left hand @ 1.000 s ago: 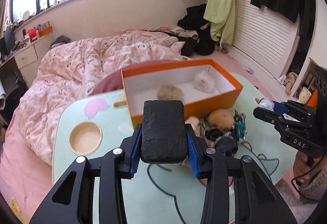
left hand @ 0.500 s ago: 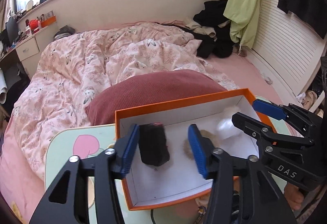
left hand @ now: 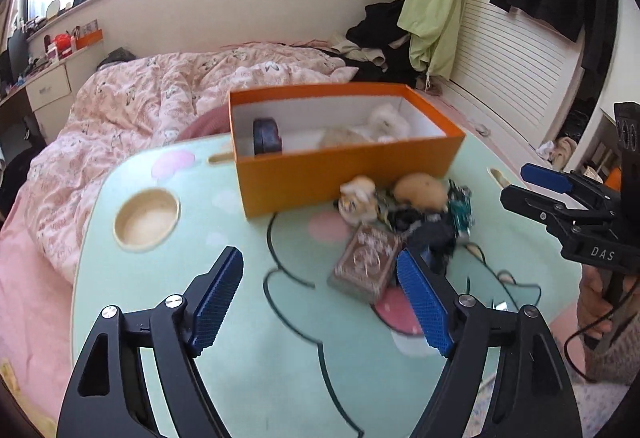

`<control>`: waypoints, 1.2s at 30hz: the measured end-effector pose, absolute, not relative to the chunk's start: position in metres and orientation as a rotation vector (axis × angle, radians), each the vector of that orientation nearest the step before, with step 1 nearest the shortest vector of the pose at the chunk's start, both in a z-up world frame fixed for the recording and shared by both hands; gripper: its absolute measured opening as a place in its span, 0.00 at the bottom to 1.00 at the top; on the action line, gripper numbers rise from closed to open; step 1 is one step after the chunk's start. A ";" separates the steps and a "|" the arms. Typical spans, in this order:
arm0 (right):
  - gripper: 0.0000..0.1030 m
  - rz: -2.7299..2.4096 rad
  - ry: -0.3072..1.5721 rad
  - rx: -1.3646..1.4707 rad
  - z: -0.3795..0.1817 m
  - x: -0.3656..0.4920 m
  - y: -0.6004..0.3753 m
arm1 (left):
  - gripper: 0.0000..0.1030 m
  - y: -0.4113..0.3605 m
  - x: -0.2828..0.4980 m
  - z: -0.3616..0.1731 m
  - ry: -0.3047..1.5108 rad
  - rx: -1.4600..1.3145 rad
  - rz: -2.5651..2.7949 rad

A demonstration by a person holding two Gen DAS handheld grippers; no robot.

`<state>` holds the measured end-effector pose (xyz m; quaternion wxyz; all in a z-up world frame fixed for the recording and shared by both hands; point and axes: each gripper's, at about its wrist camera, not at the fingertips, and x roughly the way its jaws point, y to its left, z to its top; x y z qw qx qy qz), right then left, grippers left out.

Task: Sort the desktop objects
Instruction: 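Lower the bag and the black pouch into the orange box and open both grippers, then move the right gripper toward the silver metal knob on the table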

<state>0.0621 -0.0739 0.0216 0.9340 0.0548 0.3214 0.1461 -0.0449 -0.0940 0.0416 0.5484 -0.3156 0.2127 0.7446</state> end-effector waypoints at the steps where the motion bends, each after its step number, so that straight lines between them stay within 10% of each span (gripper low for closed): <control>1: 0.75 0.288 0.670 0.096 0.013 0.052 -0.074 | 0.77 -0.101 -0.041 0.034 0.524 -0.758 1.774; 9: 0.78 0.147 0.737 0.100 -0.038 0.033 -0.081 | 0.83 -0.091 -0.036 -0.006 0.618 -0.818 1.868; 13: 1.00 0.109 0.733 0.115 -0.044 0.036 -0.080 | 1.00 -0.092 -0.033 -0.012 0.611 -0.823 1.886; 36: 1.00 0.096 0.731 0.117 -0.043 0.034 -0.081 | 1.00 -0.098 -0.032 -0.013 0.597 -0.759 1.860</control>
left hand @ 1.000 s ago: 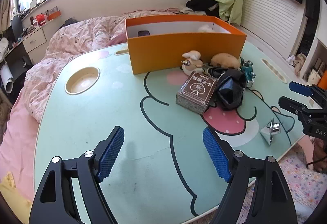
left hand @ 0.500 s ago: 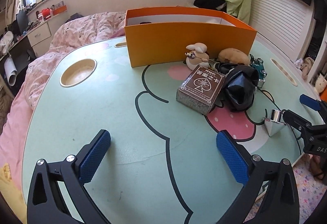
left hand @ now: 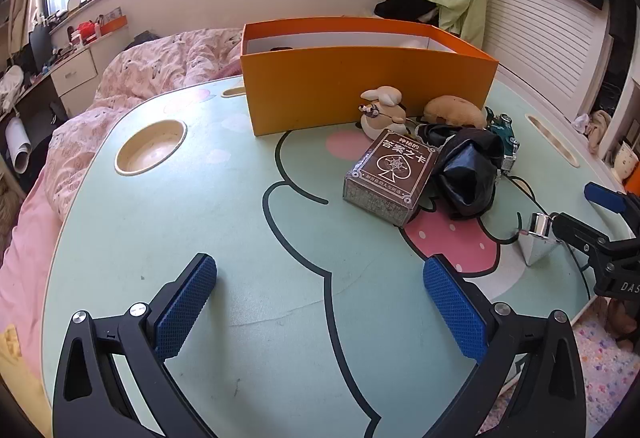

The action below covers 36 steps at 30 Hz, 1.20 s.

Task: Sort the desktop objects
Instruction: 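Move the right gripper toward the silver metal knob on the table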

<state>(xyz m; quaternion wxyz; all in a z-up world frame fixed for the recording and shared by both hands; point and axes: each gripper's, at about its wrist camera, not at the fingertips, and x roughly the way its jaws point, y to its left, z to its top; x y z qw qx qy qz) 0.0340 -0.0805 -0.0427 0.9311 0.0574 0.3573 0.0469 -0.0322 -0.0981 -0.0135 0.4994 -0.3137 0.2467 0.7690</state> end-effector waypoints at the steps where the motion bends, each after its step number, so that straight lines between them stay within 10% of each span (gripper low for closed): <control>1: 1.00 0.097 0.731 0.118 -0.043 0.034 -0.081 | 1.00 -0.098 -0.032 -0.013 0.597 -0.758 1.860; 36: 1.00 0.066 0.723 0.129 -0.044 0.037 -0.084 | 1.00 -0.100 -0.033 -0.014 0.596 -0.737 1.844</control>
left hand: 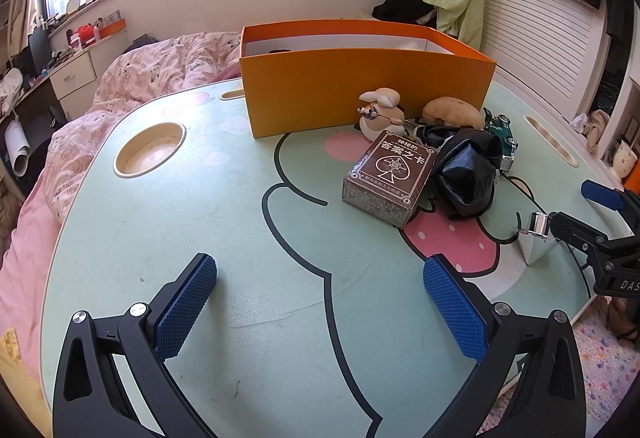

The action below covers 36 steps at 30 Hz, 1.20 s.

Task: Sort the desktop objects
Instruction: 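Move the right gripper toward the silver metal knob on the table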

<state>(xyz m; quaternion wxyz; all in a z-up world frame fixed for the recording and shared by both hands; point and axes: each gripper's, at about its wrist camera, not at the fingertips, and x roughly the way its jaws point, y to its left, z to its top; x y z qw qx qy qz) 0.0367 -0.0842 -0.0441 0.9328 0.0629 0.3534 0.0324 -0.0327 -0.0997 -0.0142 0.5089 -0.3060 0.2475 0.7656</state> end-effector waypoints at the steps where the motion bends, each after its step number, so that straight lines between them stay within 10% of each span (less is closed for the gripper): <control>1: 1.00 0.063 0.723 0.130 -0.044 0.037 -0.084 | 1.00 -0.100 -0.033 -0.014 0.596 -0.737 1.844; 36: 1.00 0.009 0.726 0.146 -0.045 0.036 -0.084 | 1.00 -0.100 -0.033 -0.015 0.609 -0.714 1.804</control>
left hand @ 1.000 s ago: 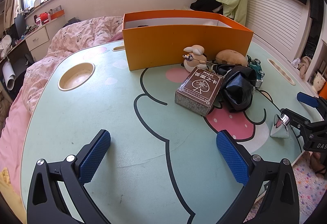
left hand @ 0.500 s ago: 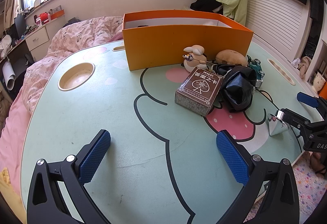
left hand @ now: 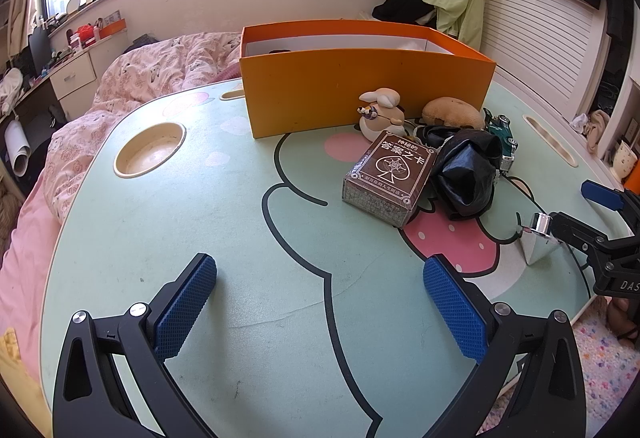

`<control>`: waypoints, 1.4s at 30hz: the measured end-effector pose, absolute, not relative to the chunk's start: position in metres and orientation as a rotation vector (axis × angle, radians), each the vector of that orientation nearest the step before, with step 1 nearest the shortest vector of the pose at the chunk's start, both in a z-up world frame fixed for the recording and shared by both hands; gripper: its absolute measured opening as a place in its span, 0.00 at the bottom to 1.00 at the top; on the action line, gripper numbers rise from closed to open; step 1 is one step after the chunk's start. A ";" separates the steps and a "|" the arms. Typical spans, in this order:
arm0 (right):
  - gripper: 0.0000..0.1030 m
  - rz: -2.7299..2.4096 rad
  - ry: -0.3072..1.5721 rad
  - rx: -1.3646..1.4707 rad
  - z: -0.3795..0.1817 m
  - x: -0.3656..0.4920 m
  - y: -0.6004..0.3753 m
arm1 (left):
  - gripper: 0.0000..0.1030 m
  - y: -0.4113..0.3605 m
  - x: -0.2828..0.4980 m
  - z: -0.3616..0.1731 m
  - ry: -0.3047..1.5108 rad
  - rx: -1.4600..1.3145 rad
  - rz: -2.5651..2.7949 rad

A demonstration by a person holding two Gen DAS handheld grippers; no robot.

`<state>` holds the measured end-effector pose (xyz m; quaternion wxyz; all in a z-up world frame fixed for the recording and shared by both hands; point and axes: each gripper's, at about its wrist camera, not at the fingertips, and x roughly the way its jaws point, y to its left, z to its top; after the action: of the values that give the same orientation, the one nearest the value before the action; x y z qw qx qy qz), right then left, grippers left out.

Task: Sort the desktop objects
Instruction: 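Move the right gripper toward the silver metal knob on the table, then grasp the silver metal knob with the right gripper and lift it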

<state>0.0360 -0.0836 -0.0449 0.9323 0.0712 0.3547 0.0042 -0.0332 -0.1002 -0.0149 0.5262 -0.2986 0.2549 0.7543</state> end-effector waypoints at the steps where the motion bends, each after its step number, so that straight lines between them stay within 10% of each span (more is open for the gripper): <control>1: 1.00 0.009 0.726 0.146 -0.045 0.036 -0.084 | 1.00 -0.100 -0.033 -0.015 0.609 -0.714 1.803; 19: 0.97 0.181 0.576 0.199 -0.010 0.026 -0.075 | 1.00 -0.100 -0.034 -0.013 0.607 -0.713 1.796; 27: 0.68 0.327 0.706 0.087 -0.015 0.059 -0.033 | 1.00 -0.100 -0.034 -0.014 0.609 -0.709 1.790; 32: 0.31 0.337 0.738 0.077 -0.025 0.063 -0.028 | 1.00 -0.101 -0.035 -0.014 0.609 -0.707 1.788; 42: 0.31 0.253 0.630 0.142 -0.022 0.043 -0.045 | 1.00 -0.102 -0.034 -0.013 0.613 -0.698 1.789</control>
<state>0.0429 -0.0450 -0.0216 0.9405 0.0695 0.3088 0.1239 -0.0342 -0.1015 -0.0128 0.5336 -0.2930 0.2571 0.7506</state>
